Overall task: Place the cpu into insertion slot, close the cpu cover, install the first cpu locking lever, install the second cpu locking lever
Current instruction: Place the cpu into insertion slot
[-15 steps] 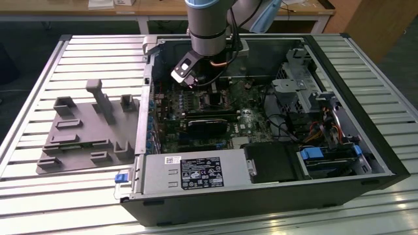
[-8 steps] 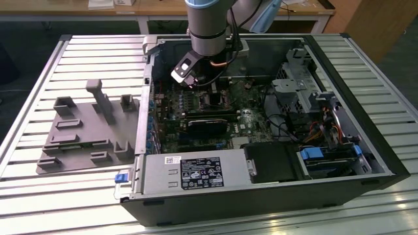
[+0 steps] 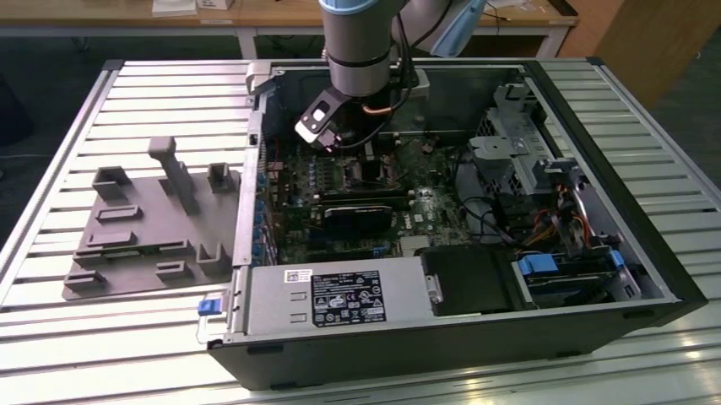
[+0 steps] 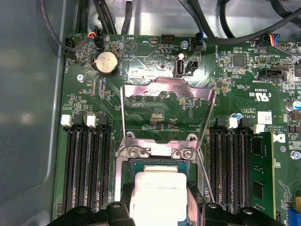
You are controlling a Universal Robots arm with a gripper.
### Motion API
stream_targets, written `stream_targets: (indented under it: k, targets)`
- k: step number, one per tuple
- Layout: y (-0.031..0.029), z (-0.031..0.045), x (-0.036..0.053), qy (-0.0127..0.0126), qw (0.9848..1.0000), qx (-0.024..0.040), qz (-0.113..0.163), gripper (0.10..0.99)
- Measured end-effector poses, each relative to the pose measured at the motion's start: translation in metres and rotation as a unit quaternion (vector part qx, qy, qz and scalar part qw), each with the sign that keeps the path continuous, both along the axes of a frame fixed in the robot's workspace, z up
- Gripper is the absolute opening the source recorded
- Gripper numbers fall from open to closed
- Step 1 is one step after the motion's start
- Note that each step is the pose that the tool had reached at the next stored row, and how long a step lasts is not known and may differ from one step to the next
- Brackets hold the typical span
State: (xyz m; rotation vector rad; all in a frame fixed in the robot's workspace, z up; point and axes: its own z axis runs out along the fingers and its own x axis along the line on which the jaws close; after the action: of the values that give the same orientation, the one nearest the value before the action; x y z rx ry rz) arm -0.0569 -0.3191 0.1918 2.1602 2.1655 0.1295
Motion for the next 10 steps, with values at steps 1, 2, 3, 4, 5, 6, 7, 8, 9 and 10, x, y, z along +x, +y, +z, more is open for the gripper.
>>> stream_targets:
  k: [1,2,3,4,5,6,7,8,9,10]
  targets:
    - [0.0,-0.0001,0.0,0.0001,1.0,0.0,0.0,0.541]
    - [-0.0001,0.0001,-0.0001,0.0003,1.0,-0.0002,0.0,0.541]
    - [-0.0003,0.0004,-0.0002,0.0006,1.0,-0.0006,0.0,0.604]
    - [-0.0002,0.0004,-0.0002,0.0007,1.0,-0.0007,0.0,0.604]
    - [-0.0003,0.0004,-0.0002,0.0007,1.0,-0.0007,0.0,0.604]
    - [-0.0003,0.0004,-0.0002,0.0007,1.0,-0.0007,0.0,0.604]
    - [-0.0003,0.0005,-0.0002,0.0007,1.0,-0.0007,0.0,0.604]
    - [-0.0003,0.0009,-0.0002,0.0007,1.0,-0.0008,0.0,0.604]
    - [-0.0003,0.0013,-0.0002,0.0007,1.0,-0.0008,0.0,0.604]
    - [-0.0003,0.002,-0.0002,0.0007,1.0,-0.0007,0.0,0.604]
